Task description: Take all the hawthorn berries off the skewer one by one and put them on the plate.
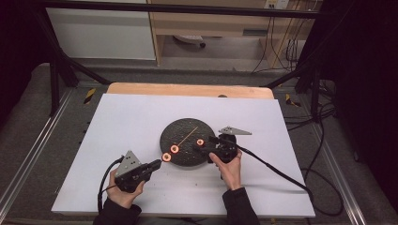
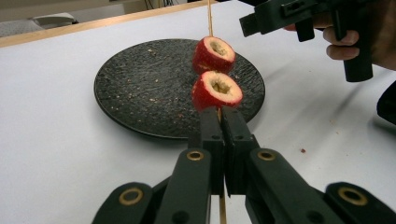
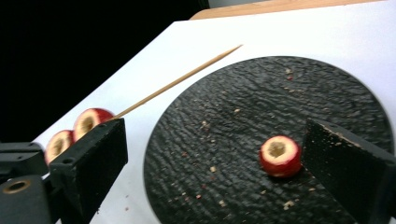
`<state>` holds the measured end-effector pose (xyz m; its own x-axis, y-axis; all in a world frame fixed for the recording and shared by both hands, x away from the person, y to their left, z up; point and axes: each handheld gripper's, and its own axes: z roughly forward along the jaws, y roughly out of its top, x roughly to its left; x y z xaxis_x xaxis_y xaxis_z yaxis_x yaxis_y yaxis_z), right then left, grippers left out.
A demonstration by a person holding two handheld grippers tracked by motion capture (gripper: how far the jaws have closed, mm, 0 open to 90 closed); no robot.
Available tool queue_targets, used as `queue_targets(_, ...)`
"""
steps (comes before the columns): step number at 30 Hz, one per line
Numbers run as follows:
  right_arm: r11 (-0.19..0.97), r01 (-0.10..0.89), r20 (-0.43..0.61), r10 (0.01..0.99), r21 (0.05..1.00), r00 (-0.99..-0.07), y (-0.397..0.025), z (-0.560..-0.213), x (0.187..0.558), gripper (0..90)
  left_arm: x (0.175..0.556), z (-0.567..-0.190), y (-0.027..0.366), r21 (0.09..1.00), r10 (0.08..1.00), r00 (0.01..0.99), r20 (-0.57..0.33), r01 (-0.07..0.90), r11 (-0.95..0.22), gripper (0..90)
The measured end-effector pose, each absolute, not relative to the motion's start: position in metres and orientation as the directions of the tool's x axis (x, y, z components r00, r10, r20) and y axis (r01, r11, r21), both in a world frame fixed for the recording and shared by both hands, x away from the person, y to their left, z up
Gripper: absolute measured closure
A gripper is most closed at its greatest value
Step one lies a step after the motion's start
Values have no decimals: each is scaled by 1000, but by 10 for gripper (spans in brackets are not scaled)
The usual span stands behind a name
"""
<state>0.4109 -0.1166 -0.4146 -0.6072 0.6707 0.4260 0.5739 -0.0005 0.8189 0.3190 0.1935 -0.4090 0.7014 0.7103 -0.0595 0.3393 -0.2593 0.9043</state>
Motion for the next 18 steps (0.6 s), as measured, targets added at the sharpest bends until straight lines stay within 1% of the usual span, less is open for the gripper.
queue_targets(4, -26, 573, 447, 654, 819, -610, -112, -416, 402, 55, 319, -410, 193, 903, 709, 703, -59, 340, -262, 882)
queue_targets(11, -70, 585, 489, 634, 808, -600, -102, -425, 394, 62, 319, -411, 190, 902, 707, 705, -55, 339, -268, 882)
queue_targets(16, -47, 589, 484, 624, 807, -613, -91, -427, 393, 67, 319, -412, 188, 900, 703, 709, -53, 339, -274, 882)
queue_targets(18, -48, 591, 494, 606, 805, -623, -82, -425, 392, 71, 319, -412, 187, 900, 702, 710, -51, 337, -275, 883)
